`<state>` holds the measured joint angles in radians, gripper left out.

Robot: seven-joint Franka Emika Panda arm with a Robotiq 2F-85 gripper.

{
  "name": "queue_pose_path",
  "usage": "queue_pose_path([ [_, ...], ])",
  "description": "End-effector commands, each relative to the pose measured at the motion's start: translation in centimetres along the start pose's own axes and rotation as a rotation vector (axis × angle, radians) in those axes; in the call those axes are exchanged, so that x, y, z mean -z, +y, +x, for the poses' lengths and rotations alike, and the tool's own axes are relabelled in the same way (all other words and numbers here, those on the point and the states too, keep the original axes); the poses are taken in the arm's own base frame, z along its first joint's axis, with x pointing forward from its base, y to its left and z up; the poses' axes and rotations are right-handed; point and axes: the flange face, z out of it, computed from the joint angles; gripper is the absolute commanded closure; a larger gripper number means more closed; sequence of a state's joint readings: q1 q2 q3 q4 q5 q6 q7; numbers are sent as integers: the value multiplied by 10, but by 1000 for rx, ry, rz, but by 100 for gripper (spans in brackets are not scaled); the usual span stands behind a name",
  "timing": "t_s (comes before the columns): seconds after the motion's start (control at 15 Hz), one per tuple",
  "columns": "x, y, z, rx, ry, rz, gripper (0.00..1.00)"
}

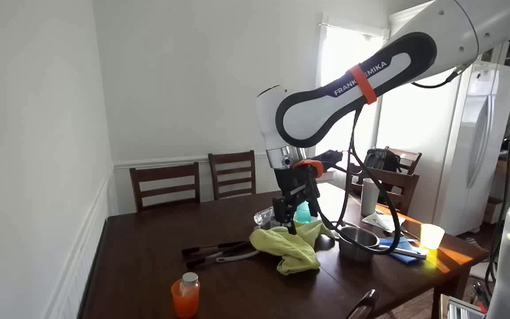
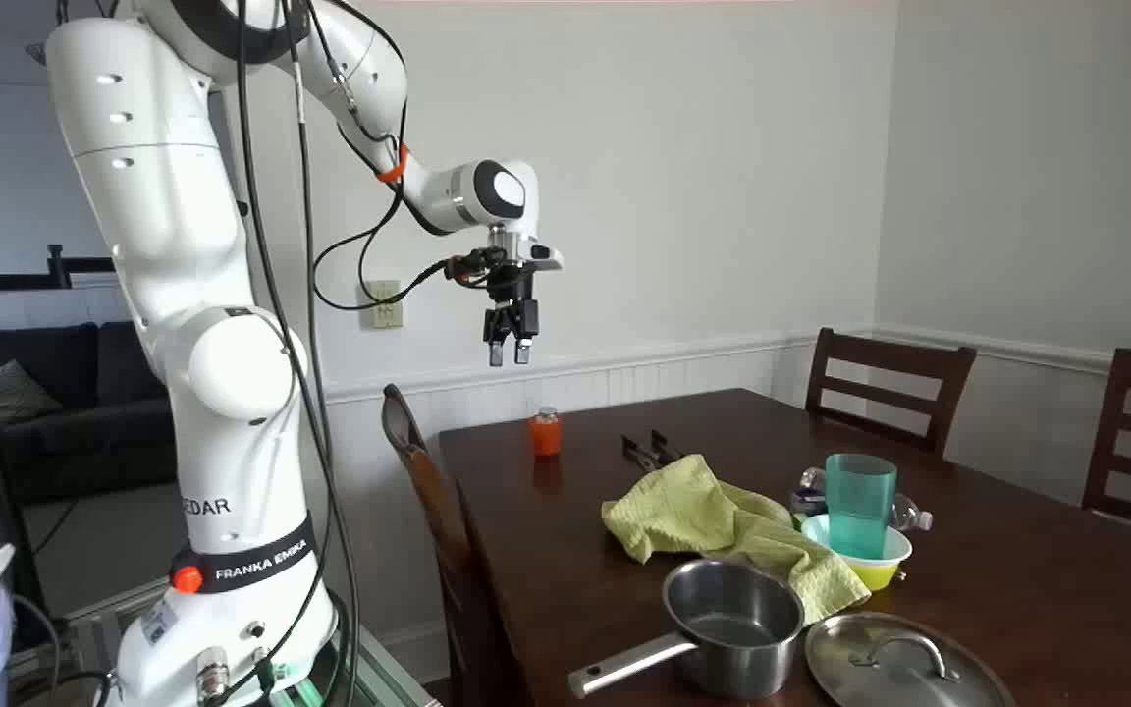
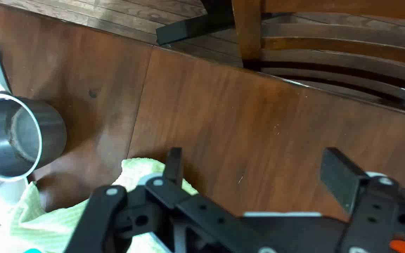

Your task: Pick up the blue cloth and put it on the silver pot lid, pick up the silver pot lid with the blue cloth and put it on the silver pot, pick up the blue cloth and put it back on the table

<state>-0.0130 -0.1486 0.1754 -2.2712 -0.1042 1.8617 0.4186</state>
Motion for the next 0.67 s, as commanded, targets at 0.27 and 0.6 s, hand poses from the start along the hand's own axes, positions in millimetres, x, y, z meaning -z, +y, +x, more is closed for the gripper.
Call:
queue_pose_path([
  [0.27, 0, 0, 0, 0, 0, 0, 0],
  [0.6, -14, 50, 9, -123, -57, 36, 0],
])
